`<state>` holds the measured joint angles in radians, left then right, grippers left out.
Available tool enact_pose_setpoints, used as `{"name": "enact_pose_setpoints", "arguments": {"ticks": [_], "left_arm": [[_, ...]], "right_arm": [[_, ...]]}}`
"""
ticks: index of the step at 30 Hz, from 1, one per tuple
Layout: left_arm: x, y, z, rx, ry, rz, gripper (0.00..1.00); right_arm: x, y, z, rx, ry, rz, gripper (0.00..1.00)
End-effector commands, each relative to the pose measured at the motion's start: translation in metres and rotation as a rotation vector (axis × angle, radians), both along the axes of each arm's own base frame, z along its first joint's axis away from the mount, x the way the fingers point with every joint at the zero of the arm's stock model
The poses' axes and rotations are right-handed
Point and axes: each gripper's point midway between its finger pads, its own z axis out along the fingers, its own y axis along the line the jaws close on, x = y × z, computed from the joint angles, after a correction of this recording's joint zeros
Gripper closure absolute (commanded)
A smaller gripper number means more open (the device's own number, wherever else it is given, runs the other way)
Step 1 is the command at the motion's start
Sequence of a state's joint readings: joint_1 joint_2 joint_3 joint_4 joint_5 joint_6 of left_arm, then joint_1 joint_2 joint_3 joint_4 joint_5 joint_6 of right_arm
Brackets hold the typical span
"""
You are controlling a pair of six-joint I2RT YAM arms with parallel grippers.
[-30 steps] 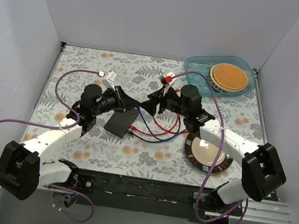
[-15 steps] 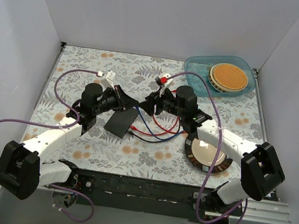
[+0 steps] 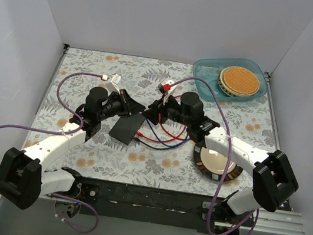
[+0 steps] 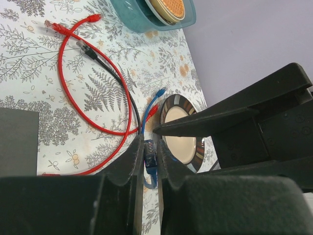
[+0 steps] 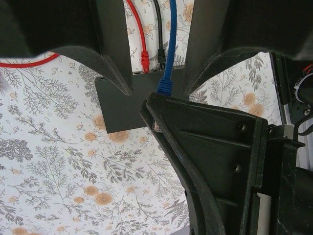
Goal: Insert the plug into the switch port
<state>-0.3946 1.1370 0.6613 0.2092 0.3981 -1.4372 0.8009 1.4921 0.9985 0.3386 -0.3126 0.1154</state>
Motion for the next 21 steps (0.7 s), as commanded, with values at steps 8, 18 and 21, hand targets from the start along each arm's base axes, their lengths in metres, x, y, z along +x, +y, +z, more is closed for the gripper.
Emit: {"name": "enact_pose_setpoints", "arguments": {"ticks": [8,18,21], "left_arm": [[0.0,0.0,0.024,-0.017,-0.053,0.004,1.0],[-0.004,0.001,0.027,-0.019,-0.066,0.0,1.0],[-0.004,0.003,0.027,-0.015,-0.071,0.014,0.59]], "right_arm": [[0.004,0.01,-0.006,-0.01,-0.004,-0.006,0.51],[0.007,0.013,-0.018,-0.019,0.032,-0.017,0.98],[0.006,0.01,-0.017,-0.018,0.021,-0.023,0.99]]}}
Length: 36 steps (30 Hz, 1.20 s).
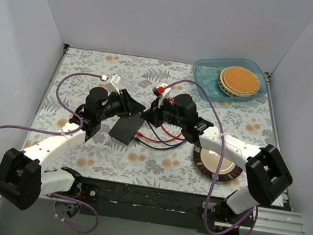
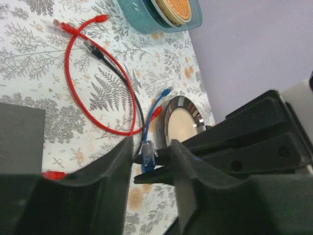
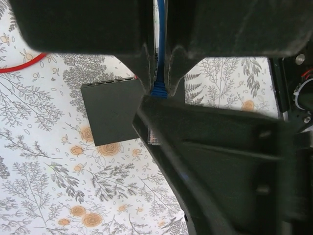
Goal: Insert the plug into the switch port
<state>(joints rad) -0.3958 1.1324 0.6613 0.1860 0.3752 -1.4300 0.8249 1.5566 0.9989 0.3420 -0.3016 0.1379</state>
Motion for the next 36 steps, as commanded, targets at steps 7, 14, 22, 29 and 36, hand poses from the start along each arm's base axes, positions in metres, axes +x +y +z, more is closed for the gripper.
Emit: {"name": "enact_pose_setpoints", "arguments": {"ticks": [7,14,22,29,36], "left_arm": [[0.011,0.024,0.03,0.017,-0.055,0.169,0.02],[0.011,0.027,0.029,0.056,-0.08,0.168,0.02],[0.003,0.018,0.023,0.059,-0.104,0.086,0.02],[0.001,0.015,0.024,0.064,-0.121,0.06,0.03],[0.002,0.02,0.019,0.089,-0.114,0.083,0.02]], "right_arm": [[0.003,-0.011,0.012,0.011,-0.069,-0.029,0.99],[0.0,-0.018,0.008,-0.004,-0.082,-0.034,0.99],[-0.002,-0.021,0.007,-0.013,-0.095,-0.031,0.99],[-0.004,-0.026,-0.003,-0.071,-0.119,-0.015,0.99],[-0.003,-0.044,-0.033,-0.255,-0.202,-0.045,0.99]]}}
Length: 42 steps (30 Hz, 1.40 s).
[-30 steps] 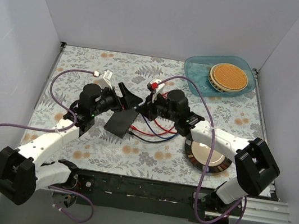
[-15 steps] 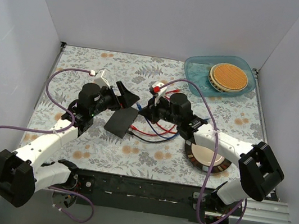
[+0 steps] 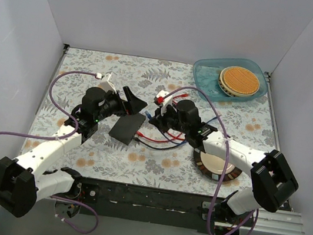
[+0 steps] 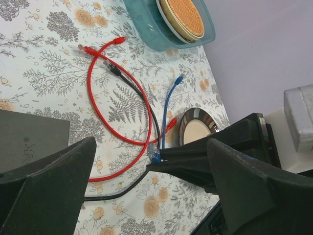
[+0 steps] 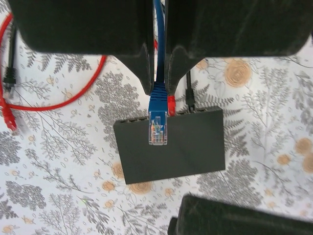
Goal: Insert the plug into the switch port
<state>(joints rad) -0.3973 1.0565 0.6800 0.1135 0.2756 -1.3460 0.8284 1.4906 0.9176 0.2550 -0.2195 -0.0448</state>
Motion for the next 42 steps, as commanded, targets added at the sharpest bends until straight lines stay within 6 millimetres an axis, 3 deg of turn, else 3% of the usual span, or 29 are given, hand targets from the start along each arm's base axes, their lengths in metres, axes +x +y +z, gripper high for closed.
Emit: {"name": "enact_pose_setpoints", "arguments": {"ticks": [1,3,5,6,8,10,11,15,22,26,28,31,32,38,42], "left_arm": [[-0.002,0.003,0.005,0.017,-0.03,0.006,0.02],[-0.001,0.006,0.004,0.023,-0.026,0.024,0.02],[-0.001,0.007,0.002,0.026,-0.024,0.033,0.02],[0.0,0.008,0.001,0.029,-0.02,0.038,0.02],[0.001,0.009,-0.002,0.037,-0.012,0.043,0.02],[0.002,0.01,-0.007,0.047,0.004,0.053,0.02],[0.003,0.01,-0.007,0.046,0.006,0.053,0.02],[0.007,0.011,-0.014,0.066,0.028,0.066,0.02],[0.019,0.015,-0.027,0.124,0.06,0.098,0.02],[0.027,0.022,-0.04,0.188,0.093,0.133,0.02],[0.031,0.027,-0.048,0.221,0.12,0.15,0.02],[0.036,0.035,-0.059,0.249,0.158,0.179,0.02],[0.036,0.036,-0.063,0.257,0.175,0.179,0.02],[0.039,0.048,-0.076,0.273,0.22,0.211,0.02],[0.043,0.063,-0.085,0.294,0.252,0.26,0.02]], "right_arm": [[0.001,-0.019,-0.003,-0.111,-0.118,-0.061,0.99],[-0.002,-0.029,-0.004,-0.137,-0.172,-0.104,0.99],[-0.005,-0.033,0.008,-0.126,-0.237,-0.138,0.99],[-0.009,-0.038,0.002,-0.142,-0.248,-0.146,0.99],[-0.011,-0.043,0.013,-0.133,-0.309,-0.177,0.99],[-0.017,-0.048,0.01,-0.14,-0.333,-0.182,0.99],[-0.016,-0.051,0.021,-0.112,-0.361,-0.205,0.99],[-0.017,-0.056,0.024,-0.104,-0.382,-0.217,0.99],[-0.015,-0.045,0.022,-0.111,-0.346,-0.201,0.99],[-0.015,-0.024,0.026,-0.07,-0.298,-0.131,0.99],[-0.012,-0.021,0.018,-0.085,-0.254,-0.105,0.99],[-0.015,0.0,0.001,-0.071,-0.112,0.017,0.99],[-0.016,0.007,0.004,-0.044,-0.092,0.055,0.99],[-0.014,0.01,-0.012,-0.004,0.087,0.119,0.99],[0.0,0.004,-0.017,-0.019,0.122,0.102,0.99]]}}
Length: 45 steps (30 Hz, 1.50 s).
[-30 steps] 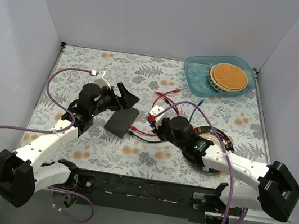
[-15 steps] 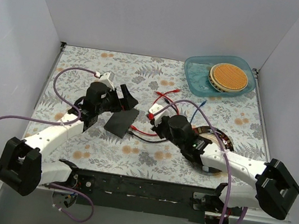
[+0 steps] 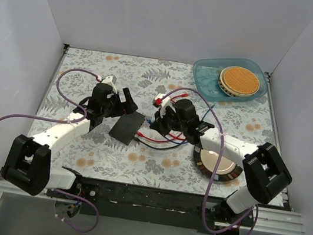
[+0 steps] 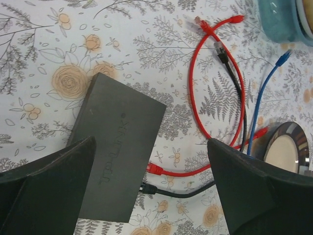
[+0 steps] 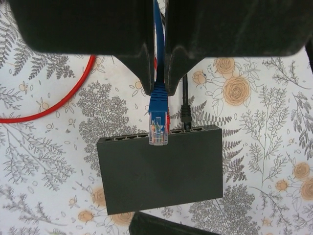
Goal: Insert the plug into the switch port
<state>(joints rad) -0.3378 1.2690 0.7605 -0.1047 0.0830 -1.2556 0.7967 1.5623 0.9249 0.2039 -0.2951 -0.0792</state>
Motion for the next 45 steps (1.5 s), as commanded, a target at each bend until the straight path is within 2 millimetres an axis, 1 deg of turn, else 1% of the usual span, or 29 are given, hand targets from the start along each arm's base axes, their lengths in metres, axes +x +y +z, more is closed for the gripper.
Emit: {"name": "enact_pose_setpoints", "arguments": {"ticks": [1,2,3,5,6,8,10,11,12,13,15,16,19,22,23,27,29,31,35,39,41,45], "left_arm": [[0.009,0.017,0.004,0.04,-0.001,0.061,0.02],[0.009,0.02,0.004,0.042,-0.002,0.068,0.02],[0.01,0.021,0.004,0.049,-0.004,0.071,0.02],[0.013,0.025,0.001,0.062,-0.003,0.086,0.02],[0.015,0.03,-0.002,0.084,-0.007,0.106,0.02],[0.02,0.037,-0.005,0.098,-0.005,0.126,0.02],[0.023,0.039,-0.014,0.107,0.01,0.13,0.02],[0.025,0.039,-0.016,0.101,0.007,0.129,0.02],[0.026,0.04,-0.021,0.1,0.018,0.13,0.03],[0.025,0.041,-0.026,0.098,0.024,0.128,0.04],[0.028,0.036,-0.025,0.081,0.007,0.112,0.06],[0.027,0.033,-0.031,0.072,0.019,0.09,0.07],[0.027,0.029,-0.039,0.07,0.028,0.069,0.08],[0.023,0.026,-0.046,0.067,0.048,0.039,0.09],[0.027,0.023,-0.043,0.056,0.026,0.033,0.1],[0.023,0.021,-0.051,0.049,0.028,0.012,0.12],[0.023,0.02,-0.054,0.048,0.027,0.005,0.12],[0.022,0.018,-0.061,0.05,0.047,-0.006,0.13],[0.019,0.015,-0.07,0.046,0.071,-0.028,0.15],[0.016,0.012,-0.078,0.035,0.086,-0.042,0.16],[0.014,0.012,-0.082,0.034,0.095,-0.047,0.18],[0.012,0.008,-0.086,0.019,0.11,-0.061,0.2]], "right_arm": [[0.005,0.008,0.016,0.035,0.049,0.035,0.99],[0.004,0.005,0.01,0.007,0.065,0.033,0.99],[0.006,0.004,0.008,-0.015,0.054,0.041,0.99],[0.013,0.008,0.004,-0.049,0.053,0.043,0.99],[0.012,0.006,-0.002,-0.075,0.072,0.047,0.99],[0.017,0.008,-0.011,-0.118,0.087,0.05,0.99],[0.018,0.005,-0.028,-0.177,0.126,0.049,0.99],[0.02,0.007,-0.028,-0.184,0.13,0.048,0.99],[0.02,0.007,-0.03,-0.19,0.136,0.049,0.99],[0.021,0.006,-0.037,-0.212,0.149,0.043,0.99],[0.021,0.005,-0.041,-0.225,0.155,0.039,0.99],[0.021,0.004,-0.044,-0.233,0.158,0.035,0.99],[0.022,0.001,-0.051,-0.254,0.163,0.029,0.99],[0.021,0.001,-0.059,-0.279,0.167,0.027,0.99],[0.021,0.001,-0.062,-0.287,0.17,0.024,0.99],[0.022,0.006,-0.07,-0.313,0.169,0.021,0.99],[0.026,0.007,-0.074,-0.329,0.165,0.008,0.99],[0.028,0.007,-0.08,-0.344,0.168,-0.001,0.99],[0.034,0.011,-0.08,-0.342,0.161,-0.011,0.99],[0.036,0.012,-0.085,-0.357,0.162,-0.013,0.99],[0.036,0.011,-0.088,-0.37,0.166,-0.016,0.99],[0.033,0.015,-0.091,-0.388,0.176,0.003,0.99]]}}
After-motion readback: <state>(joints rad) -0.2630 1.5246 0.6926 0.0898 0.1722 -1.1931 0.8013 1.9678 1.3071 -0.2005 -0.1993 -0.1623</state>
